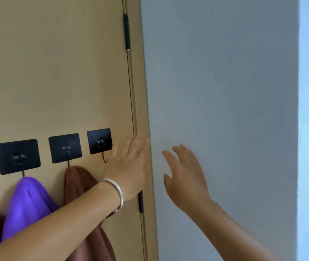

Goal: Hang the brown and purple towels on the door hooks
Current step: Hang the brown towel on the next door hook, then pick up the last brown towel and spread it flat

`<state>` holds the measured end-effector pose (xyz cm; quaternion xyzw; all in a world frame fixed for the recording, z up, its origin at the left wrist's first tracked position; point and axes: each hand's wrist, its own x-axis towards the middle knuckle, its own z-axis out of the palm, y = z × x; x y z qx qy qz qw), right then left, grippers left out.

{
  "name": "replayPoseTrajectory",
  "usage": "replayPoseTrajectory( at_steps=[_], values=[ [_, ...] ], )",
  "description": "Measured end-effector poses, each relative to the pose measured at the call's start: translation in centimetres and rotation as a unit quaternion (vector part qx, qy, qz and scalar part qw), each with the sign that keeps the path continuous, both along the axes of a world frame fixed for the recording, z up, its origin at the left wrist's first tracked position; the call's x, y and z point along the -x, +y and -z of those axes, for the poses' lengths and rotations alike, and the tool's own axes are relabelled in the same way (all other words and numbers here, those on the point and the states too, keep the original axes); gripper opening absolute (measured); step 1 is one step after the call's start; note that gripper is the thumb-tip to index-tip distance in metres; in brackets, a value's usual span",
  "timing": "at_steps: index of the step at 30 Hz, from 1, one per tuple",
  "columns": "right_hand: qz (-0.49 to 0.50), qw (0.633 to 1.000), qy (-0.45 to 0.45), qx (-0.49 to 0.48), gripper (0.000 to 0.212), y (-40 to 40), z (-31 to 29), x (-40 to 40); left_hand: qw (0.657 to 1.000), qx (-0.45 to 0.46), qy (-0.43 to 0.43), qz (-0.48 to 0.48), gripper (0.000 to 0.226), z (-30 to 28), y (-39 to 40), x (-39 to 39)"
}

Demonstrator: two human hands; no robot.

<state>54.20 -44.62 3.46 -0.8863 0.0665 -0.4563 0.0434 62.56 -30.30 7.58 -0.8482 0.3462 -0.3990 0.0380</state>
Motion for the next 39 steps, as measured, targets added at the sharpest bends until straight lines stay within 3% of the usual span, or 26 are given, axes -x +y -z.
replayPoseTrajectory(
  at_steps=[8, 16, 20, 26, 32, 39],
  values=[
    [0.172, 0.985, 0.025, 0.023, 0.057, 0.6, 0.6, 9.3, 0.978, 0.016, 0.027, 0.208, 0.067, 2.3, -3.1, 3.1],
    [0.340, 0.940, 0.001, 0.009, 0.054, 1.5, 2.1, 24.0, 0.887, 0.068, 0.015, 0.457, 0.067, 3.9, -8.2, 14.0],
    [0.454, 0.891, 0.004, -0.014, 0.056, 1.2, 2.6, 34.1, 0.839, 0.041, 0.012, 0.542, 0.067, 4.1, -11.3, 22.2],
    [0.618, 0.783, 0.027, -0.066, 0.057, 2.2, 3.2, 49.8, 0.758, -0.008, 0.052, 0.650, 0.067, 3.7, -16.4, 36.5],
    [0.722, 0.686, 0.041, -0.077, 0.057, 6.1, 3.4, 64.7, 0.695, -0.035, 0.088, 0.713, 0.069, 3.9, -19.1, 53.0],
    [0.807, 0.582, 0.045, -0.083, 0.058, 12.5, 3.4, 78.7, 0.607, -0.059, 0.104, 0.785, 0.068, 4.6, -16.9, 70.8]
  ],
)
